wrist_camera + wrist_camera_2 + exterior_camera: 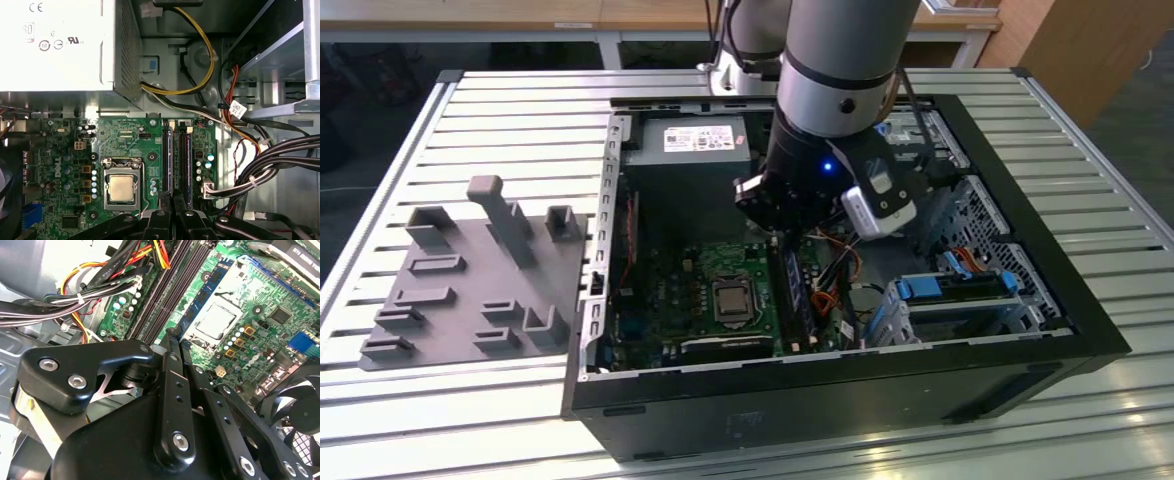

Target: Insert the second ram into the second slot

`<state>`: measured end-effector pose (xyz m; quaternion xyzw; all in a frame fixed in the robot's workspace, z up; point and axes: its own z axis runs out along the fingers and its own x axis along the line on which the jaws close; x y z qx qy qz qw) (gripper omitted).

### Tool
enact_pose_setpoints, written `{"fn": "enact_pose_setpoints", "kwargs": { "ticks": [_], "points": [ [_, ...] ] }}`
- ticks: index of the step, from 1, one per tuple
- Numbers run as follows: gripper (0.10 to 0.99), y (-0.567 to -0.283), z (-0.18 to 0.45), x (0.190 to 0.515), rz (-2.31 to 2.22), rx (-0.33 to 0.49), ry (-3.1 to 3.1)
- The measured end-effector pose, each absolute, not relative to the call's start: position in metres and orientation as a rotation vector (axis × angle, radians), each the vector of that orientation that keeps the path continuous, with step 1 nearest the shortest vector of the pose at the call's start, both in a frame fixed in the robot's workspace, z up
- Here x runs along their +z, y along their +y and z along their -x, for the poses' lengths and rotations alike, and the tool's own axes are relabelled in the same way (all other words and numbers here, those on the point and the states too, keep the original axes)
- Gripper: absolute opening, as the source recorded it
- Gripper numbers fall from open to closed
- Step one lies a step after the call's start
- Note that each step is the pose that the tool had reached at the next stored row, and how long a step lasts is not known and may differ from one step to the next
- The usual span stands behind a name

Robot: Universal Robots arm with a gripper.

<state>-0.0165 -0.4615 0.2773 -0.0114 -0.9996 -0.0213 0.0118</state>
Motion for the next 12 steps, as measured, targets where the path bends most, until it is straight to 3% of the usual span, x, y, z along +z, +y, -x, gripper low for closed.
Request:
{"fn": "enact_pose_setpoints", "kwargs": {
  "ticks": [12],
  "points": [
    [0.137, -0.4648, 0.0165, 0.2743, 0.035, -0.066, -3.115]
  ]
}}
